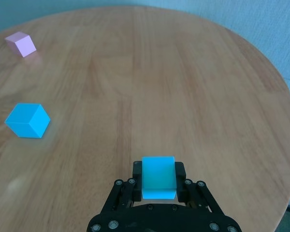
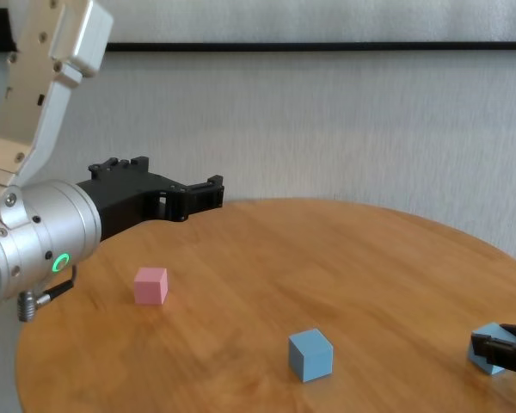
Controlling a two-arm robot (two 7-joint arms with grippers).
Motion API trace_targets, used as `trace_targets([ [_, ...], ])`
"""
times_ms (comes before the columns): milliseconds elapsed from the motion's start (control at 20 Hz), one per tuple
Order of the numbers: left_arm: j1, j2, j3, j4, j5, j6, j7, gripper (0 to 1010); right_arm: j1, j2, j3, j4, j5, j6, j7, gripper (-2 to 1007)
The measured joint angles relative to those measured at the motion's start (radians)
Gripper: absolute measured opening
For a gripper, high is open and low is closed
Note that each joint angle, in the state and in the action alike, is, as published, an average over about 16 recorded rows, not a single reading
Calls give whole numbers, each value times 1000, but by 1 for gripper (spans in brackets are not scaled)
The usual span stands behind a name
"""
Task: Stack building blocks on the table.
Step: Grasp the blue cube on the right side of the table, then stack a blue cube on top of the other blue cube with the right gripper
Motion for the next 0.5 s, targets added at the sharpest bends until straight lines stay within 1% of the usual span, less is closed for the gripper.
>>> trace_targets([
  [250,0,0,0,0,0,0,0,1001,-7,-5,6,-25,-5,9,-5,358],
  [500,0,0,0,0,0,0,0,1001,-12,-12,6,-62,-15,22,4,358],
])
